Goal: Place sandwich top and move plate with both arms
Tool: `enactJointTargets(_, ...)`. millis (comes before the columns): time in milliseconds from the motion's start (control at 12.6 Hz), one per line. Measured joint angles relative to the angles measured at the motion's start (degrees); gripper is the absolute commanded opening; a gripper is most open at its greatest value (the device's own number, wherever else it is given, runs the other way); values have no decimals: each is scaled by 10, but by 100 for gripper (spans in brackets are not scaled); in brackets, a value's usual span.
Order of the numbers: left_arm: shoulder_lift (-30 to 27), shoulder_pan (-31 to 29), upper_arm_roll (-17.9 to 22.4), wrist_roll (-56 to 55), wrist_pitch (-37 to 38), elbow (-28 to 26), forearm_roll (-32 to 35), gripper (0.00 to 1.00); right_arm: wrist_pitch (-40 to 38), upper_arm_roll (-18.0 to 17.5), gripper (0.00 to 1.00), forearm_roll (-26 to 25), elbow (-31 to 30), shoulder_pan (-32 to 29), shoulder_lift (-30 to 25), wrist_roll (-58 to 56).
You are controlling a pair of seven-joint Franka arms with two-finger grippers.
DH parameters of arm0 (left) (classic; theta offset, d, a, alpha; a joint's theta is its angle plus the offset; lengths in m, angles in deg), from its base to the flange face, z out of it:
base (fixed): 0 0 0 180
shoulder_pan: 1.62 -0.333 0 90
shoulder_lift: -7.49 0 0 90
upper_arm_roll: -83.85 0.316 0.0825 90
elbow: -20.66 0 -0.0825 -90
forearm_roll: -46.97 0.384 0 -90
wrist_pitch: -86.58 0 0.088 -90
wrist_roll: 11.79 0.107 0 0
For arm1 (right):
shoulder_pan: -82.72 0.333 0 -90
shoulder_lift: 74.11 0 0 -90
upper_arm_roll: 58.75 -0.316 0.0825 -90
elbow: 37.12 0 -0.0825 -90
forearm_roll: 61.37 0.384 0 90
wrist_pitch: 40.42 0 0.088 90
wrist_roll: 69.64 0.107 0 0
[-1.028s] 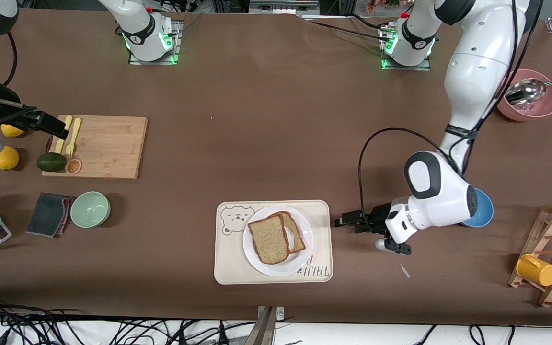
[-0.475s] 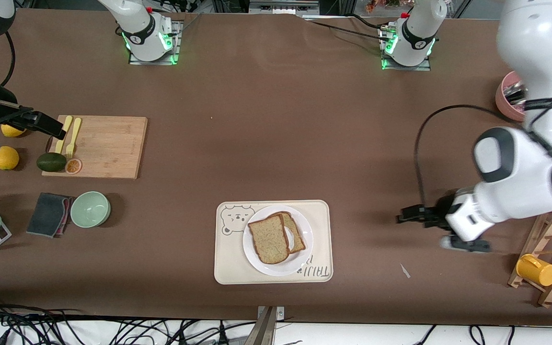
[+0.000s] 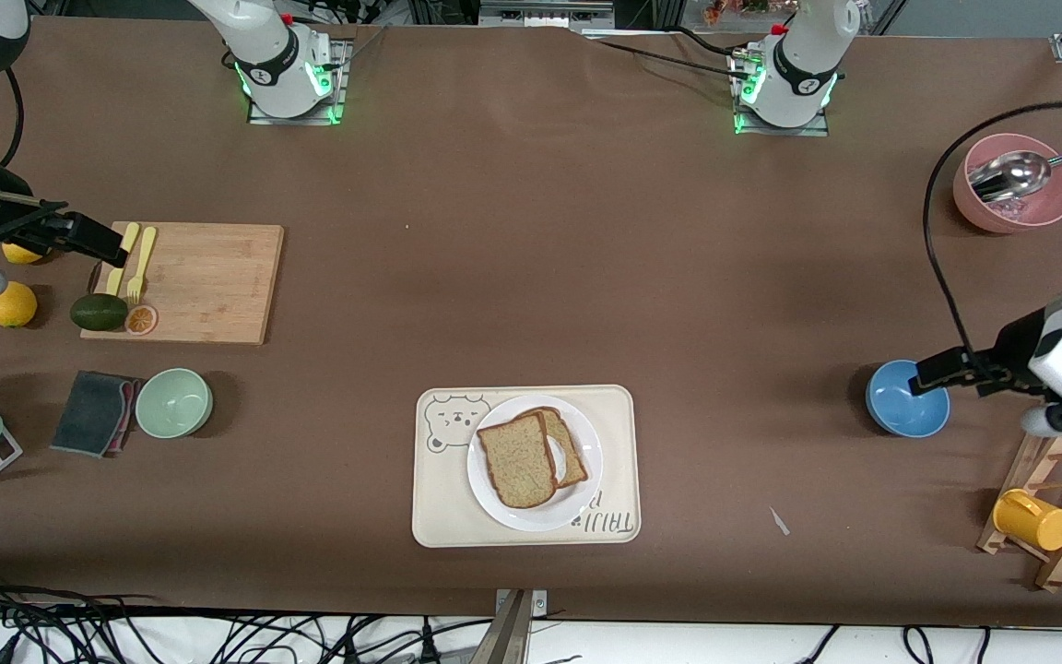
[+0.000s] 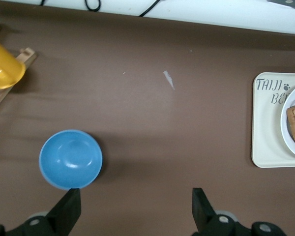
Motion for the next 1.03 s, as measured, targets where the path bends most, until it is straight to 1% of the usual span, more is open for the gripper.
enactJointTargets(316, -53, -4, 1, -35, 102, -2, 16, 99, 0, 0, 100, 0, 0, 0, 0, -1)
enactJointTargets(396, -70, -5, 3, -36, 112, -10, 16, 99, 0, 0, 100, 0, 0, 0, 0, -5)
enactJointTargets(554, -110, -5, 9, -37, 118, -42, 16, 99, 1, 0, 100, 0, 0, 0, 0, -24)
enactJointTargets(712, -136, 2, 18, -38, 117, -69, 16, 99, 1, 0, 100, 0, 0, 0, 0, -31)
enactJointTargets(791, -142, 17, 29, -40, 116, -76, 15, 99, 1, 0, 100, 0, 0, 0, 1, -31)
enactJointTargets(949, -144, 67, 67, -51, 112, -80, 12, 99, 1, 0, 100, 0, 0, 0, 1, -31)
enactJointTargets(1028, -144, 82, 78, -54, 112, -80, 12, 99, 1, 0, 100, 0, 0, 0, 1, -31)
